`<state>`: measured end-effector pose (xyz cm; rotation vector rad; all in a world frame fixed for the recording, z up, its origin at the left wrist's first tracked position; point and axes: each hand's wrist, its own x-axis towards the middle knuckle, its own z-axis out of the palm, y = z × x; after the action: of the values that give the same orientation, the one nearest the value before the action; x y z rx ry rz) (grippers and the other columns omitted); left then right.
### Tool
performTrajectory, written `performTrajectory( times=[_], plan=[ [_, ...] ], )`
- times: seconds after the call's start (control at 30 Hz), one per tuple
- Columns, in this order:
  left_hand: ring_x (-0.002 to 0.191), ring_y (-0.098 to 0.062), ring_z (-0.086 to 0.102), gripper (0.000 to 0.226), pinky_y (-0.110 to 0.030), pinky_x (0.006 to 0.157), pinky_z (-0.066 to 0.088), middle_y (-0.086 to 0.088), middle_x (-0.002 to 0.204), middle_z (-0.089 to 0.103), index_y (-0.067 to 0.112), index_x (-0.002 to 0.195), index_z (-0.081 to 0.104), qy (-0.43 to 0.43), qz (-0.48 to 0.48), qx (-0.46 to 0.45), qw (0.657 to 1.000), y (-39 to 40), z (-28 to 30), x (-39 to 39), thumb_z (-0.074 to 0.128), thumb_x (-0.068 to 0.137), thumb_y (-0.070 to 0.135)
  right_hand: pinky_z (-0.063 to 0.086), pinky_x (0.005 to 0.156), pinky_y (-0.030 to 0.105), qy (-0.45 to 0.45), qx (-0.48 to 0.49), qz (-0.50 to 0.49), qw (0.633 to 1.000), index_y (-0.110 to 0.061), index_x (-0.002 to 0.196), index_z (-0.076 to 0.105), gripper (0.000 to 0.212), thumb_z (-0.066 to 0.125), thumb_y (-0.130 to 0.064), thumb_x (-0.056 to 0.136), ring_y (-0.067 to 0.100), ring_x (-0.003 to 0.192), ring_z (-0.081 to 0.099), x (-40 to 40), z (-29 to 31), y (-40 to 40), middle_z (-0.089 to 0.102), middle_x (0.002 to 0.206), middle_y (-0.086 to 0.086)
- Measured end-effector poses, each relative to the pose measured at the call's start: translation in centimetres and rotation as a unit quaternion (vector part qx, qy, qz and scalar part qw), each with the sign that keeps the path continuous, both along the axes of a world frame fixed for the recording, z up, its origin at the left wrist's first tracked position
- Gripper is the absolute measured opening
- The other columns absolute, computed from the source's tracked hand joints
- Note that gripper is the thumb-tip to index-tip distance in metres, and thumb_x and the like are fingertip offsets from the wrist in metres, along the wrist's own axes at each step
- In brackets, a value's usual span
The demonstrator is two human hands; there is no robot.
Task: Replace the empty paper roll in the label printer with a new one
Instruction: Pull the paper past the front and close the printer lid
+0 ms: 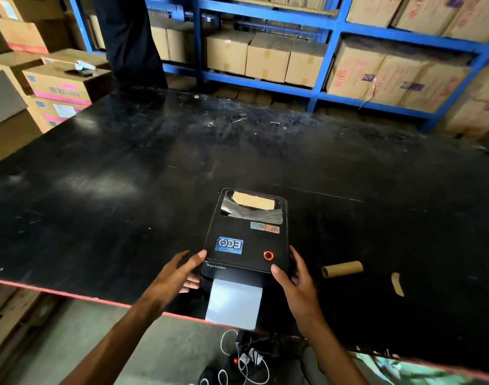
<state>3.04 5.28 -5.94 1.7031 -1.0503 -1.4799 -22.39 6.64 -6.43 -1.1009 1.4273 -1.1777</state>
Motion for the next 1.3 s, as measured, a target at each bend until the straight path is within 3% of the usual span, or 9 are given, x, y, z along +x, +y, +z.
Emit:
performTrajectory(
  times=[0.07, 0.17, 0.43, 0.67, 0.8, 0.9, 1.03, 1.3],
  plan=[
    [0.083, -0.021, 0.072, 0.071, -0.031, 0.07, 0.053, -0.011, 0.092, 0.074, 0.021, 0.129, 0.051, 0.003, 0.008, -0.009, 1.0, 0.2, -0.7, -0.1, 0.057, 0.073, 0.064, 0.044, 0.106, 0.04, -0.05, 0.025, 0.003, 0.998, -0.026, 0.133, 0.047, 0.056, 0.068, -0.011, 0.083, 0.02, 0.119, 0.057, 0.2, -0.5, 0.1, 0.06, 0.131, 0.004],
    [0.082, -0.02, 0.072, 0.064, -0.032, 0.071, 0.052, -0.01, 0.09, 0.074, 0.023, 0.101, 0.066, 0.025, 0.007, 0.0, 1.0, 0.5, -1.4, -0.4, 0.054, 0.061, 0.072, 0.051, 0.093, 0.027, -0.107, 0.036, 0.008, 0.994, -0.026, 0.122, 0.055, 0.042, 0.064, -0.009, 0.085, 0.016, 0.114, 0.062, 0.5, -0.9, 0.3, 0.066, 0.123, 0.002],
    [0.073, -0.018, 0.072, 0.065, -0.03, 0.067, 0.051, -0.002, 0.068, 0.075, 0.014, 0.075, 0.072, 0.03, 0.031, -0.007, 0.999, 0.1, -2.8, -0.3, 0.057, 0.055, 0.074, 0.053, 0.078, 0.013, -0.134, 0.023, 0.005, 0.991, -0.026, 0.125, 0.055, 0.044, 0.063, -0.015, 0.083, 0.006, 0.107, 0.065, 1.0, -2.0, 0.7, 0.071, 0.114, -0.012],
    [0.07, -0.015, 0.073, 0.056, -0.03, 0.068, 0.052, 0.003, 0.071, 0.077, 0.024, 0.069, 0.075, 0.023, 0.024, -0.038, 0.999, -0.1, -3.4, -0.3, 0.054, 0.058, 0.075, 0.053, 0.086, 0.018, -0.13, 0.015, 0.029, 0.991, -0.025, 0.132, 0.052, 0.061, 0.066, -0.04, 0.074, 0.013, 0.113, 0.063, 0.8, -2.3, 0.7, 0.068, 0.122, -0.005],
    [0.075, -0.019, 0.072, 0.053, -0.036, 0.075, 0.054, 0.004, 0.07, 0.076, 0.028, 0.07, 0.075, 0.018, 0.036, -0.049, 0.998, -0.1, -3.7, -0.4, 0.054, 0.062, 0.075, 0.051, 0.097, 0.031, -0.133, 0.007, 0.029, 0.991, -0.025, 0.133, 0.051, 0.062, 0.066, -0.042, 0.075, 0.016, 0.117, 0.061, 1.1, -2.4, 0.8, 0.066, 0.126, -0.002],
    [0.08, -0.024, 0.071, 0.042, -0.042, 0.083, 0.054, 0.004, 0.067, 0.076, 0.027, 0.068, 0.075, 0.012, 0.045, -0.051, 0.998, -0.1, -4.0, -0.4, 0.055, 0.078, 0.063, 0.052, 0.093, 0.022, -0.135, 0.002, 0.025, 0.99, -0.023, 0.133, 0.051, 0.061, 0.065, -0.04, 0.076, 0.014, 0.117, 0.06, 1.2, -2.4, 0.8, 0.066, 0.126, -0.003],
    [0.081, -0.024, 0.07, 0.048, -0.039, 0.08, 0.053, 0.005, 0.069, 0.076, 0.028, 0.069, 0.075, 0.015, 0.039, -0.062, 0.997, 0.1, -3.8, -0.5, 0.053, 0.066, 0.07, 0.052, 0.088, 0.017, -0.138, -0.001, 0.019, 0.99, -0.022, 0.132, 0.052, 0.064, 0.067, -0.042, 0.073, 0.013, 0.116, 0.061, 1.2, -2.5, 0.8, 0.067, 0.125, -0.005],
    [0.079, -0.023, 0.071, 0.056, -0.035, 0.076, 0.053, 0.002, 0.071, 0.076, 0.021, 0.068, 0.074, 0.015, 0.026, -0.077, 0.997, 0.1, -3.6, -0.3, 0.05, 0.066, 0.071, 0.051, 0.087, 0.016, -0.138, -0.009, -0.001, 0.99, -0.022, 0.133, 0.05, 0.064, 0.067, -0.041, 0.075, 0.014, 0.119, 0.059, 1.5, -3.0, 0.8, 0.064, 0.128, -0.002]
  ],
)
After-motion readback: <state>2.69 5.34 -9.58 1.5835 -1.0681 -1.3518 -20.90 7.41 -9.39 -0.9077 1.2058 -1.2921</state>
